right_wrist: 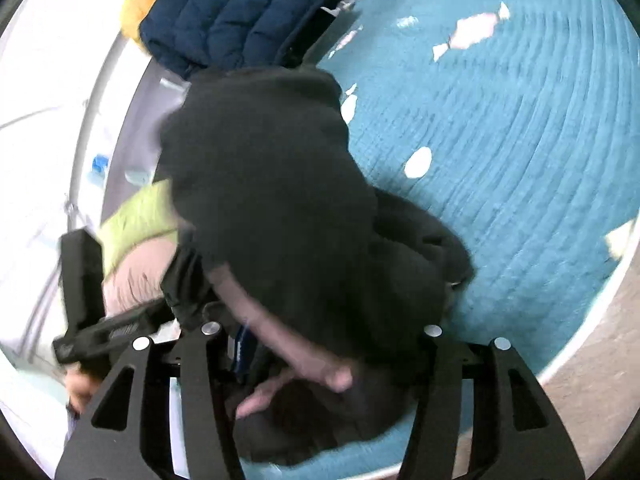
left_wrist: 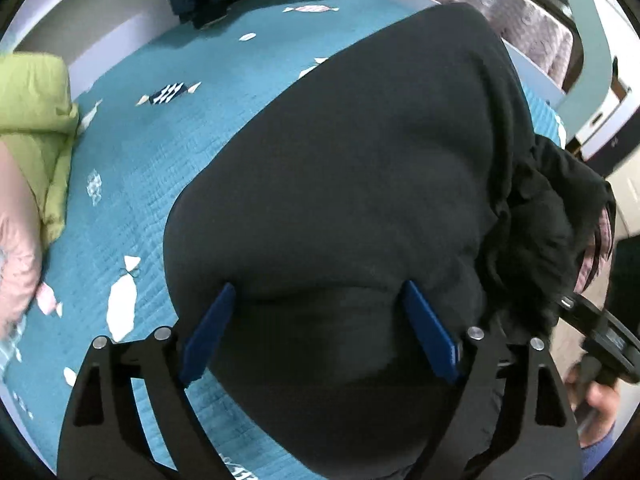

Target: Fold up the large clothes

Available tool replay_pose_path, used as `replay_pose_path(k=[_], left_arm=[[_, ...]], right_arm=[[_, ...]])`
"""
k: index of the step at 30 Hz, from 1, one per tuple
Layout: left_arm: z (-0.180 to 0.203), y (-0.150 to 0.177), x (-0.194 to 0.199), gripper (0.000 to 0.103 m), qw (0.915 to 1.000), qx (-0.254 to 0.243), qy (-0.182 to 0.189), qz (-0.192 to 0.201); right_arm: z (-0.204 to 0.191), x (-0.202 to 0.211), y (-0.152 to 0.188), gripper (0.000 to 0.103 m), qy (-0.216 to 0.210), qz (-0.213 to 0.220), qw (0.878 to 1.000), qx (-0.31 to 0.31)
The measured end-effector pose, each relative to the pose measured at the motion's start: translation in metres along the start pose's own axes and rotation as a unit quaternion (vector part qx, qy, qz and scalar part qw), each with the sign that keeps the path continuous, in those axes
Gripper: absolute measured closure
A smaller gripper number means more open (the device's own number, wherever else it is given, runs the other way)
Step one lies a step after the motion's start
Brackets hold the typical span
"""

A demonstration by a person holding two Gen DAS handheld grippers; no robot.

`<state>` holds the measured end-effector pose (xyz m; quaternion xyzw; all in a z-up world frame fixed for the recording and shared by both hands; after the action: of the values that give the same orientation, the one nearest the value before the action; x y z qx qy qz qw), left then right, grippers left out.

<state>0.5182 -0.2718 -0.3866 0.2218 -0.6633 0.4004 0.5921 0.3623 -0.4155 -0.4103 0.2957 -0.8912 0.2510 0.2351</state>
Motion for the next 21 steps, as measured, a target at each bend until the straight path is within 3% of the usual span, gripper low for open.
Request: replay_pose_path(k=[3,5,7,9,10,11,12,13,15,17,19,21], left_arm=[[-0.012,0.0,-0.002,0.017,0.9998,0.018,0.009,0.003],[-0.018,0.0,-0.002,0.017,0.9994,0.028,0.017,0.007],[-0.017,-0.002,0.0,0.017,0.9994,0.026,0.019,0.013],[-0.013,0.001,0.002,0.017,0.9994,0.025,0.019,0.016],[-0.012,0.002,0.003,0.017,0.9994,0.024,0.019,0.019],[-0.011,0.003,0.006,0.017,0.9994,0.021,0.017,0.021],[-0.012,0.004,0.007,0.017,0.9994,0.021,0.018,0.022],[-0.011,0.006,0.009,0.017,0.9993,0.023,0.019,0.022],[-0.014,0.007,0.016,0.017,0.999,0.028,0.028,0.022],[-0.012,0.005,0.031,0.017,0.9975,0.029,0.054,0.034],[-0.003,-0.007,0.065,0.017,0.9925,0.024,0.094,0.075],[0.019,-0.023,0.089,0.017,0.9864,-0.009,0.125,0.106]], right_arm=[[-0.011,0.035,-0.001,0.051,0.071,0.023,0.996,0.054],[-0.027,0.062,-0.008,0.05,0.127,0.067,0.984,0.106],[-0.064,0.08,-0.012,0.053,0.101,0.089,0.979,0.15],[-0.103,0.075,-0.007,0.053,0.065,0.067,0.975,0.201],[-0.124,0.062,-0.004,0.056,0.042,0.036,0.972,0.23],[-0.132,0.05,-0.003,0.061,0.032,0.015,0.971,0.237],[-0.132,0.033,-0.005,0.077,0.035,-0.012,0.971,0.237],[-0.118,0.011,-0.008,0.103,0.079,-0.041,0.967,0.241],[-0.08,-0.008,-0.013,0.103,0.138,-0.064,0.962,0.225],[-0.037,-0.014,-0.014,0.103,0.157,-0.086,0.965,0.19],[-0.007,-0.02,-0.011,0.103,0.198,-0.097,0.959,0.178],[0.01,-0.025,-0.009,0.103,0.212,-0.11,0.957,0.162]])
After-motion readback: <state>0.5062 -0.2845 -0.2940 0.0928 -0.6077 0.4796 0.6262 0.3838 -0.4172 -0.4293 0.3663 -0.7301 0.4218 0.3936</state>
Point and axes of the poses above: each gripper's, at about its wrist camera, not at the fingertips, and x roughly against the way its jaws point, z to its right, y to its underside, the point moved 9 cm from there along -x, roughly the way its jaws point, and after that the axes turned 7 degrees about -z, right-handed, at the moved point
